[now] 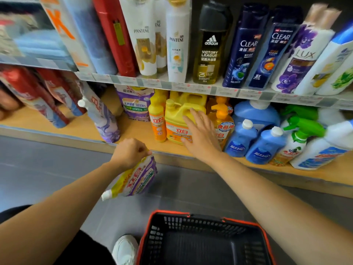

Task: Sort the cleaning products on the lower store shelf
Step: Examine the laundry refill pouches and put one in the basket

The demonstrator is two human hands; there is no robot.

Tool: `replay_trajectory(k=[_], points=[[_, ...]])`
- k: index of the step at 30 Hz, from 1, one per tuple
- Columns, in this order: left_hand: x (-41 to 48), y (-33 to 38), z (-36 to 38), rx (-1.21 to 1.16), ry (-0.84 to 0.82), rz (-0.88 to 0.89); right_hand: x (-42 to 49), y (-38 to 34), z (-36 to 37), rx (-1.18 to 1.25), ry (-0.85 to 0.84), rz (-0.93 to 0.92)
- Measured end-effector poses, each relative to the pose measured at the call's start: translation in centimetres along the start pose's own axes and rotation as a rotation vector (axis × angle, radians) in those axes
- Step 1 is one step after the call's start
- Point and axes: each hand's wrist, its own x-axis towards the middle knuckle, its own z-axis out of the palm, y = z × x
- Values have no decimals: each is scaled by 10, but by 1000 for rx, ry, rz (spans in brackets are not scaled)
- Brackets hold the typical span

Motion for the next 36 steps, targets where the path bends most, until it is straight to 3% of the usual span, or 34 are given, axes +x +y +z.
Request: replay_trajectory(k=[6,10,12,16,18,24,32,36], points=[[17,-18,43,-269,-47,-242,39,-11,18,-210,-29,34],[34,-18,39,-646,-121,-296,38,-13,29,-257,10,65],[40,-24,31,-721,100,-418,37,-12,32,-283,14,58],[41,-42,3,-836,727,-839,38,-9,35,-293,45,56],[44,-57,-13,-843,876,-934,37,-8,37,-292,57,52],[53,-97,-56,-675,697,-711,38,-4,32,-273,8,34],[26,-98,-102,-384,724,-657,44,-1,14,-196,-146,49],[-8,-89,-125,-390,698,-532,46,-4,-6,-55,-223,77]])
